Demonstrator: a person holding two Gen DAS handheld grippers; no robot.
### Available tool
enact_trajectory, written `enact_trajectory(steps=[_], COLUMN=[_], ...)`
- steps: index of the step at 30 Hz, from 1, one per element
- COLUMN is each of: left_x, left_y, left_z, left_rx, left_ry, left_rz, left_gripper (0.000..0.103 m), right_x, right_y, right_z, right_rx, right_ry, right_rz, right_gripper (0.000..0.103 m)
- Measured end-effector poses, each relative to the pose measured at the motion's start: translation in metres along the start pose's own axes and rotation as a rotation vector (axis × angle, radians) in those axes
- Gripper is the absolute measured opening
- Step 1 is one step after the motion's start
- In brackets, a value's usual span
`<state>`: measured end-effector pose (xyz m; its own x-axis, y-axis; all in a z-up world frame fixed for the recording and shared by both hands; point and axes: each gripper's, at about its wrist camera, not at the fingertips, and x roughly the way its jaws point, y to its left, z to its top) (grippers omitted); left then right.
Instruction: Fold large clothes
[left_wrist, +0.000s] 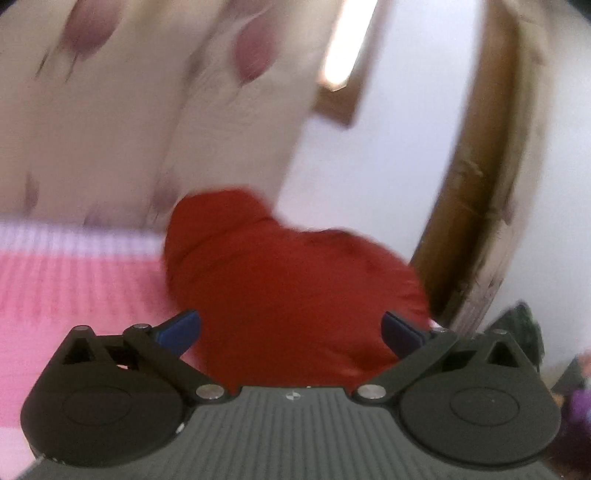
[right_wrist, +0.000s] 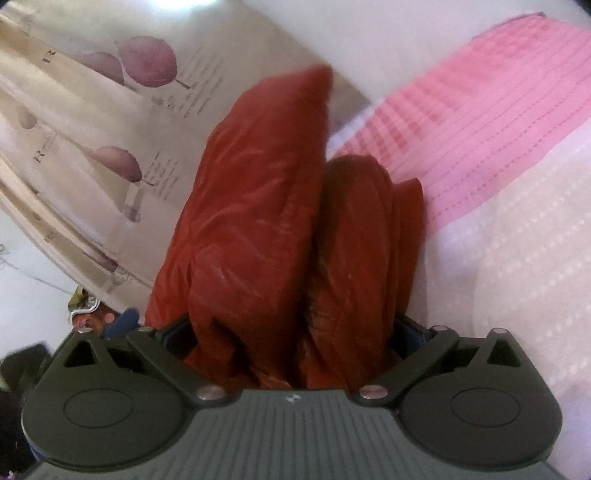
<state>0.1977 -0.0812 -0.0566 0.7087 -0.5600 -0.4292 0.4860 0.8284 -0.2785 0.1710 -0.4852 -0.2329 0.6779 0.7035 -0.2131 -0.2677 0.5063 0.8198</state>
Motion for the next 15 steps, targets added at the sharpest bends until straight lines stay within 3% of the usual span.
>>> enact_trajectory(steps=[5, 7, 10, 15], left_x=[0.046, 0.058, 0.073, 0.089], left_y=[0.047, 0.057, 0.057, 0.054], left_z=[0.001, -0.004, -0.005, -0.009], left_rx=[-0.181, -0.237, -0.223, -0.236], left_ry=[0.209, 0.23, 0.248, 0.275], left_rz=[-0.096, -0.174, -0.229, -0.261], left_gripper=[0.103, 0.103, 0.103, 0.103], right_x=[0.01, 0.012, 0.014, 0.026], right_y=[0.002, 0.001, 0.001, 0.002], right_z=[0.008, 0.01, 0.013, 0.019], right_rx=[-0.007, -0.007, -0.004, -0.017], right_ry=[0.032, 0.049, 0.077, 0.114], right_rz=[0.011, 0.016, 0.018, 0.021], right_gripper=[0.103, 0.103, 0.103, 0.103])
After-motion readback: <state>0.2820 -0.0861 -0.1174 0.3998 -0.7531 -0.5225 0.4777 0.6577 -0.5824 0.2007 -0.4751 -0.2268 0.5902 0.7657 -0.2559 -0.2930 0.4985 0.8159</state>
